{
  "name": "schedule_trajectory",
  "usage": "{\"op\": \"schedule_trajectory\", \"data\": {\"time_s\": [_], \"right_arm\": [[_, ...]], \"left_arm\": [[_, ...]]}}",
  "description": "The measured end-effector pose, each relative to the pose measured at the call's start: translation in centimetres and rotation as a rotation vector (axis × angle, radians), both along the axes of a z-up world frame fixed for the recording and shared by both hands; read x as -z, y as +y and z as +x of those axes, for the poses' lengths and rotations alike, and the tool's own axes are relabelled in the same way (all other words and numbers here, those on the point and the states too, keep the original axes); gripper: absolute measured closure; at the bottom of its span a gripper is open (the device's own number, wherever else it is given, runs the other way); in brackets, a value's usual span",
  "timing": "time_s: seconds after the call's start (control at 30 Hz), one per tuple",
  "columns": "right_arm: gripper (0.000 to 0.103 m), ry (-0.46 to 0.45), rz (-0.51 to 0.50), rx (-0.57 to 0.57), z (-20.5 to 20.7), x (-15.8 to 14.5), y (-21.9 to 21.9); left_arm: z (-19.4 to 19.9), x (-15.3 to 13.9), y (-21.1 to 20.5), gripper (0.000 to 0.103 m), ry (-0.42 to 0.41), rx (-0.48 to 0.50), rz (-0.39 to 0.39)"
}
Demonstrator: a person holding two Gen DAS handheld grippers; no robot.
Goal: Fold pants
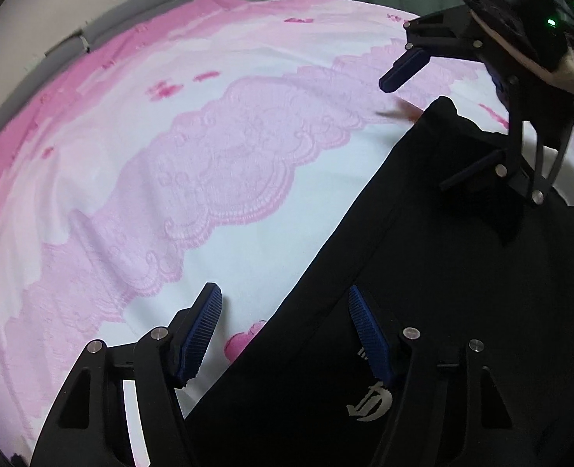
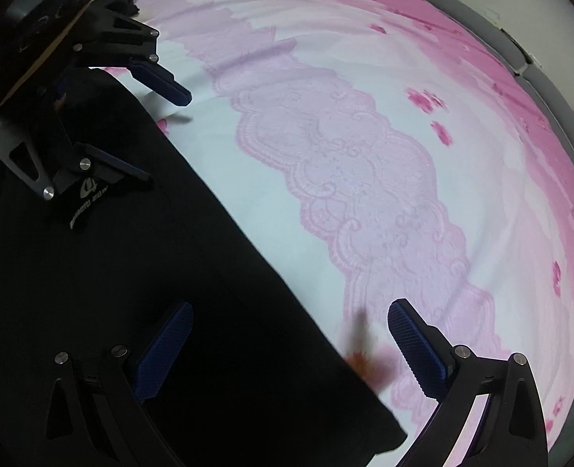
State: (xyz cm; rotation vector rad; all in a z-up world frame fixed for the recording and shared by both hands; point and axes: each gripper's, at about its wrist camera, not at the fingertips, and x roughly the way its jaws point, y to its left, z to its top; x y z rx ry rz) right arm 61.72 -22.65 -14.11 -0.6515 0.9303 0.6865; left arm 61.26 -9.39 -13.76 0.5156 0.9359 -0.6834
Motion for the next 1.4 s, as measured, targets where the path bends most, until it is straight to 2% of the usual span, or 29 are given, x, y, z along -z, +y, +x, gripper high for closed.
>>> {"op": "schedule_trajectory", "data": {"time_s": [0.03,0.07,0.1,0.13,0.2,0.23,0.27,0.33,0.5,0.6,0.83,0.97,1.17,1.3,1.4], "right_arm": [[0.002,0.014,0.009,0.005,0.4,0.1,-0.1],[0.005,0.030,0.021,0.009,0.6,0.2,-0.3],[0.019,0.049,0.036,0.012,0.9,0.3,-0.4],[0.030,0.083,0.062,0.012,1.2,0.3,-0.7],[0.071,0.147,0.103,0.015,1.6,0.5,-1.0],[0.079,0.179,0.133,0.002,1.4,0.5,-1.2],[0.095,0.172,0.130,-0.010,1.1,0.4,-1.2],[0.098,0.124,0.105,-0.030,0.2,0.2,-1.2],[0.101,0.083,0.134,-0.018,-1.5,-1.2,-2.2],[0.101,0.020,0.113,-0.014,-3.2,-2.3,-1.9],[0.101,-0.152,0.120,0.004,-8.6,-7.3,-1.7],[0.101,-0.234,0.085,0.007,-14.3,-9.6,-0.9],[0.101,-0.330,0.037,0.021,-24.6,-10.9,0.7],[0.101,-0.361,0.038,0.039,-31.5,-10.6,1.5],[0.101,-0.365,0.065,0.076,-36.4,-9.7,1.9]], "left_arm": [[0.2,0.1,0.1,0.051,0.021,0.001,-0.018],[0.4,0.3,0.3,0.056,0.054,0.003,-0.042],[0.4,0.4,0.4,0.063,0.076,0.002,-0.054],[0.5,0.6,0.4,0.066,0.083,0.000,-0.055],[0.1,0.6,0.3,0.078,0.090,0.004,-0.053],[-0.1,0.6,0.3,0.087,0.093,0.008,-0.051],[-0.4,0.5,0.2,0.088,0.090,0.005,-0.040],[-0.9,0.2,0.3,0.097,0.090,-0.002,-0.036],[-2.6,-2.1,0.5,0.098,0.062,-0.029,-0.052],[-4.5,-4.4,0.5,0.098,0.018,-0.033,-0.055],[-10.8,-8.7,0.7,0.098,-0.089,-0.040,-0.048],[-16.6,-10.3,0.9,0.098,-0.163,-0.058,-0.050],[-26.3,-10.7,2.0,0.098,-0.209,-0.081,-0.095],[-33.0,-9.5,2.9,0.098,-0.220,-0.103,-0.125],[-36.5,-7.9,3.2,0.098,-0.209,-0.118,-0.136]]}}
